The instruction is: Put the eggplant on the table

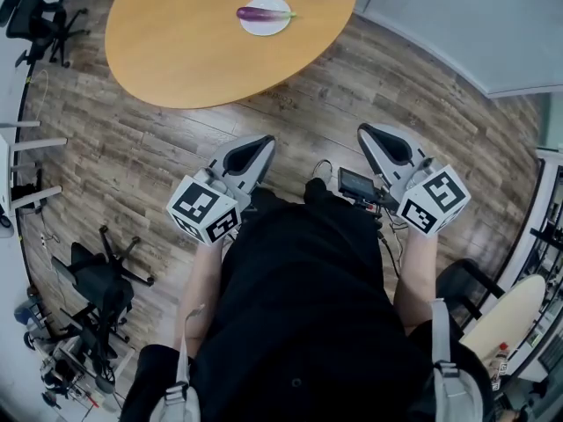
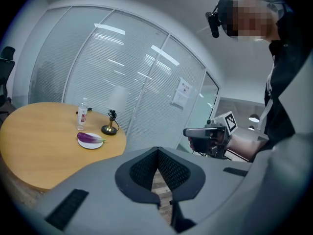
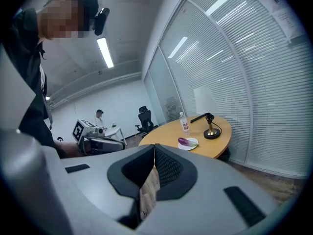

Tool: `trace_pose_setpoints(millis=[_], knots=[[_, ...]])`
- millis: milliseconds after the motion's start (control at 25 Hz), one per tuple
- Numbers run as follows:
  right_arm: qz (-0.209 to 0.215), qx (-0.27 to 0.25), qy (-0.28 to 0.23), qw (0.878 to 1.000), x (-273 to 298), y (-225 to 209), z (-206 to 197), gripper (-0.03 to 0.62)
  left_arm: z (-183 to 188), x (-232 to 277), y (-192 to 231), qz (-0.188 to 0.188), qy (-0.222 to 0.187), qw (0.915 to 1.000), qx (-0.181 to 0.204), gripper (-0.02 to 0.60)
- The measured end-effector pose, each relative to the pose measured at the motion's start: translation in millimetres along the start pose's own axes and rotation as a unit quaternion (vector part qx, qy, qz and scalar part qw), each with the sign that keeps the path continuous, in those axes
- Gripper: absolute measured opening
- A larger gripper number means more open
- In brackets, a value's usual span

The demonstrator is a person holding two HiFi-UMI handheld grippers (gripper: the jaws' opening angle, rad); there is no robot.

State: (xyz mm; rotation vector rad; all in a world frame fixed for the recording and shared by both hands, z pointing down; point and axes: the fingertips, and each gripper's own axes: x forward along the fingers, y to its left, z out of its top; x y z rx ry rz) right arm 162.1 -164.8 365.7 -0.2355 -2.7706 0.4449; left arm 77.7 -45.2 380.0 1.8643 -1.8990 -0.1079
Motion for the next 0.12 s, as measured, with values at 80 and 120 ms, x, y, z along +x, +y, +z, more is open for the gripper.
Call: trace_pose_setpoints(millis=[80,120], knots=[[-0.001,0.003,-0.001,1.000,-0.3,-0.3,-1.2,0.017,-0.5,0.5,-1.4,-0.003,0.000,1.0000,0.001,0.011],[-0.001,0.006,-0.001,1.000,-0.5,-0.5,-2.0,0.017,-0.8,0.7,-2.1,-0.005,0.001,1.0000,0.002,0.011]])
